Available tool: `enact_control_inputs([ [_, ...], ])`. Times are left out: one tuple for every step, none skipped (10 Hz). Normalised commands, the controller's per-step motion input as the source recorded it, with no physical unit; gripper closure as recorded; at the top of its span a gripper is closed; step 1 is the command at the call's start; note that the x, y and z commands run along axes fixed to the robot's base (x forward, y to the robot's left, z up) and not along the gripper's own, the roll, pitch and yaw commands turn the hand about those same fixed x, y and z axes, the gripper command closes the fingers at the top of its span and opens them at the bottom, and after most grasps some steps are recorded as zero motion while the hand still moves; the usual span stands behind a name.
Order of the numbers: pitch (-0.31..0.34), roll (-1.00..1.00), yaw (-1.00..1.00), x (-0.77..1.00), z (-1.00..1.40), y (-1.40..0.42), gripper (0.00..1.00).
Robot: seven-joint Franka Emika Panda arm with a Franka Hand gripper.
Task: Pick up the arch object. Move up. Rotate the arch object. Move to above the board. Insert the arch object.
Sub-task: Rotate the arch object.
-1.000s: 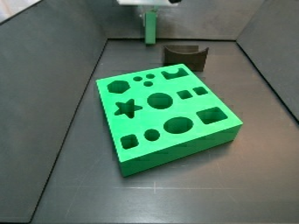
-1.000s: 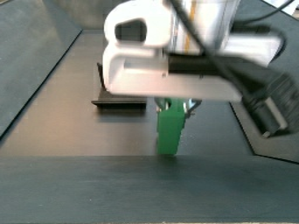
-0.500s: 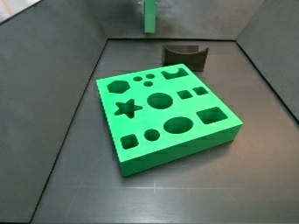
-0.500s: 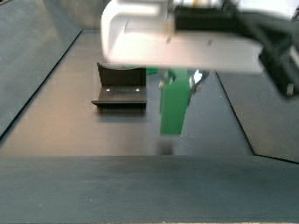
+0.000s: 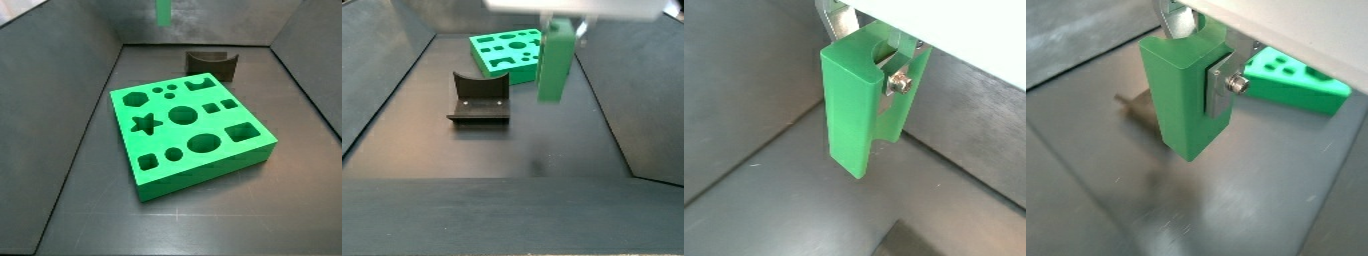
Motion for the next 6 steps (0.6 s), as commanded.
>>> enact_control_inputs([
  [0.068, 0.11, 0.03, -0.20, 0.62, -1.00, 1.00],
  [0.062, 0.13, 0.03, -0.19, 0.58, -1.00, 1.00],
  [0.058, 0.13, 0.03, -0.18, 0.52, -1.00, 1.00],
  [0.052, 0.13, 0.03, -0.15, 0.41, -0.91, 1.00],
  [0.048, 0.12, 0.03, -0.09, 0.26, -0.70, 1.00],
  [0.052, 0.10, 0.03, -0.04, 0.14, -0.40, 1.00],
])
